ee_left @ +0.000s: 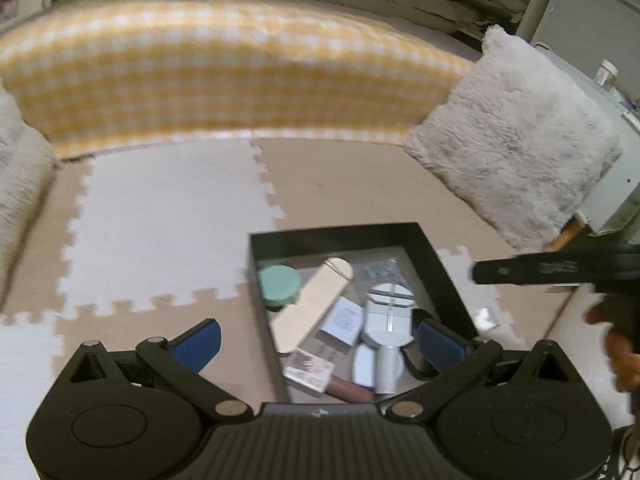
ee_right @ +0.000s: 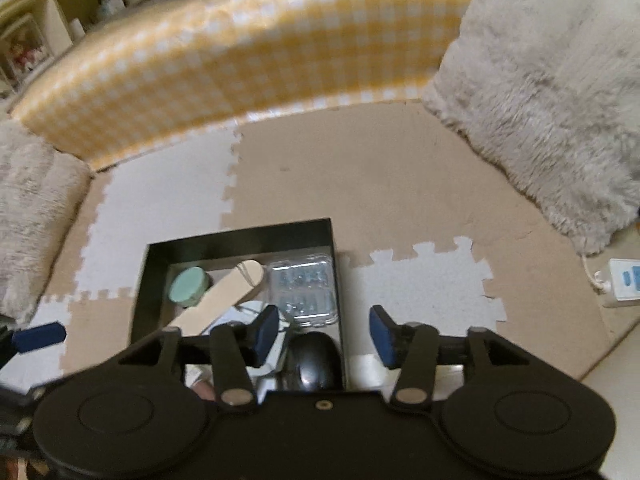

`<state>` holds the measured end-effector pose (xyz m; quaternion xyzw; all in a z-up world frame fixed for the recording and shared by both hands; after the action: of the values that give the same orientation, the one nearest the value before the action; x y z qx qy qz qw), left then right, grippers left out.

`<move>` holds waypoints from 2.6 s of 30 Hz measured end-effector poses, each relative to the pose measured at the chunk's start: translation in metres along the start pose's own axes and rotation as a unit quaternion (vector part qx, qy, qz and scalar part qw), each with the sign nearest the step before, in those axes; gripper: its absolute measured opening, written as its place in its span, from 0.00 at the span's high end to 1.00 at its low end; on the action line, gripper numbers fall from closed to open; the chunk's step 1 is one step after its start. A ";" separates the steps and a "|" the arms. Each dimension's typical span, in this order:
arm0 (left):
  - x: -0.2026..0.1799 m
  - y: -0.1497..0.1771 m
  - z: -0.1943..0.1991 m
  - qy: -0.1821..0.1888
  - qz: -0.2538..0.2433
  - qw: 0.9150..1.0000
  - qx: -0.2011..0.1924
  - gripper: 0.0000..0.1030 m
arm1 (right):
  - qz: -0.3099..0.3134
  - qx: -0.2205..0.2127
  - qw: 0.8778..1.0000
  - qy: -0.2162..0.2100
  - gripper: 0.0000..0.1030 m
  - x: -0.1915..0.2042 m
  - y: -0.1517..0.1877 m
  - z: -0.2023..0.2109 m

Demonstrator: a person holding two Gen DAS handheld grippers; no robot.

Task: Organize rigid objects

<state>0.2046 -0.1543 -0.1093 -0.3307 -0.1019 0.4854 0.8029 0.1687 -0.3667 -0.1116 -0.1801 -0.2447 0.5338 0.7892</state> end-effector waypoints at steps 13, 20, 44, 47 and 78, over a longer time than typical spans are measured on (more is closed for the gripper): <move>0.004 0.014 0.067 -0.050 -0.006 0.997 -0.054 0.00 | 0.016 -0.087 0.996 -0.024 0.27 0.017 0.037 0.096; 0.010 0.028 0.098 -0.055 0.012 0.995 -0.085 0.00 | 0.031 -0.130 0.991 -0.012 0.14 0.027 0.061 0.121; 0.006 0.055 0.137 -0.107 -0.029 0.982 -0.151 0.00 | 0.063 -0.207 0.976 0.026 0.00 0.038 0.099 0.145; 0.007 0.057 0.137 -0.108 -0.030 0.982 -0.149 0.00 | 0.066 -0.213 0.974 0.026 0.00 0.039 0.101 0.145; 0.005 0.058 0.137 -0.112 -0.033 0.982 -0.150 0.00 | 0.063 -0.229 0.971 0.023 0.00 0.039 0.104 0.148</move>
<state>0.0996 -0.0724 -0.0424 -0.3872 -0.2737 0.4718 0.7434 0.0168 -0.2893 -0.0396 -0.3831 -0.3305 0.5078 0.6973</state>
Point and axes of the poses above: each gripper's, at about its wrist camera, not at the fingertips, and z roughly against the way its jaws point, x to its left, y to its underside, the point moved 7 cm from there along -z, roughly the way its jaws point, and after that the axes turned 4 degrees about -z, right-handed, at the moved point
